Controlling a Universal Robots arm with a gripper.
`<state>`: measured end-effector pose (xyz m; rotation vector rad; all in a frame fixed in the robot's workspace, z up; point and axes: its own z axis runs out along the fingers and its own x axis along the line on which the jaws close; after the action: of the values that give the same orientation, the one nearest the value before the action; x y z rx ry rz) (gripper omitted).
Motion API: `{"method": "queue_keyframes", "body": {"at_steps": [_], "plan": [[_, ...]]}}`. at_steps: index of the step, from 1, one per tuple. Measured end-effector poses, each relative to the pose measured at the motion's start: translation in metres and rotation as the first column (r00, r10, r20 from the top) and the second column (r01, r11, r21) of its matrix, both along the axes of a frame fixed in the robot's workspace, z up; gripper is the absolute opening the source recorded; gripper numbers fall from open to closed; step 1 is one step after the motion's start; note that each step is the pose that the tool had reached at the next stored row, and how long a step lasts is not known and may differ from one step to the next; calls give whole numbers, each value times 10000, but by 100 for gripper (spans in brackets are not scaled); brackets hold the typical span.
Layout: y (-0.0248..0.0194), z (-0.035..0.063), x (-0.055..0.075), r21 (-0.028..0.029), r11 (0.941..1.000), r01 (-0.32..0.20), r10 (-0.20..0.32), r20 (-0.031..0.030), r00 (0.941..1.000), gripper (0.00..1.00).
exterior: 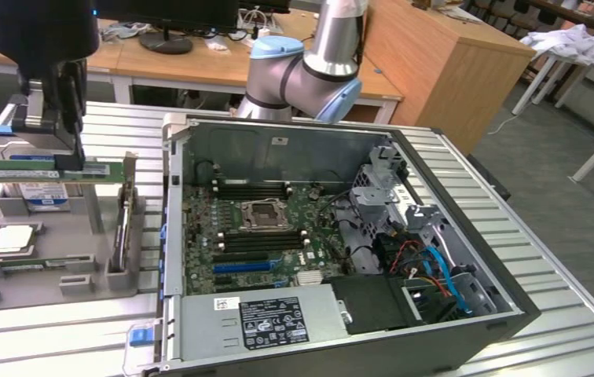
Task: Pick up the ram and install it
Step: 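Pick up the ram and move it above insertion slot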
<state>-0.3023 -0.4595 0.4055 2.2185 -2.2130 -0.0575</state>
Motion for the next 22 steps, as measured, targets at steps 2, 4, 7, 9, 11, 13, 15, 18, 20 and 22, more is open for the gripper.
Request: {"method": "queue_keyframes", "body": {"at_steps": [2,4,7,9,11,13,15,18,20,22], "plan": [[0,0,26,0,10000,0,0,0,10000,12],[0,0,53,0,10000,1,-1,-1,10000,12],[0,0,107,-1,10000,0,0,0,10000,12],[0,0,142,0,10000,-1,1,0,10000,12],[0,0,174,0,10000,0,0,0,10000,12],[0,0,210,1,10000,0,0,1,10000,12],[0,0,246,0,10000,0,0,0,10000,12],[0,0,302,-1,10000,0,0,-1,10000,12],[0,0,344,0,10000,0,0,0,10000,12],[0,0,380,0,10000,-1,1,0,10000,12]]}}
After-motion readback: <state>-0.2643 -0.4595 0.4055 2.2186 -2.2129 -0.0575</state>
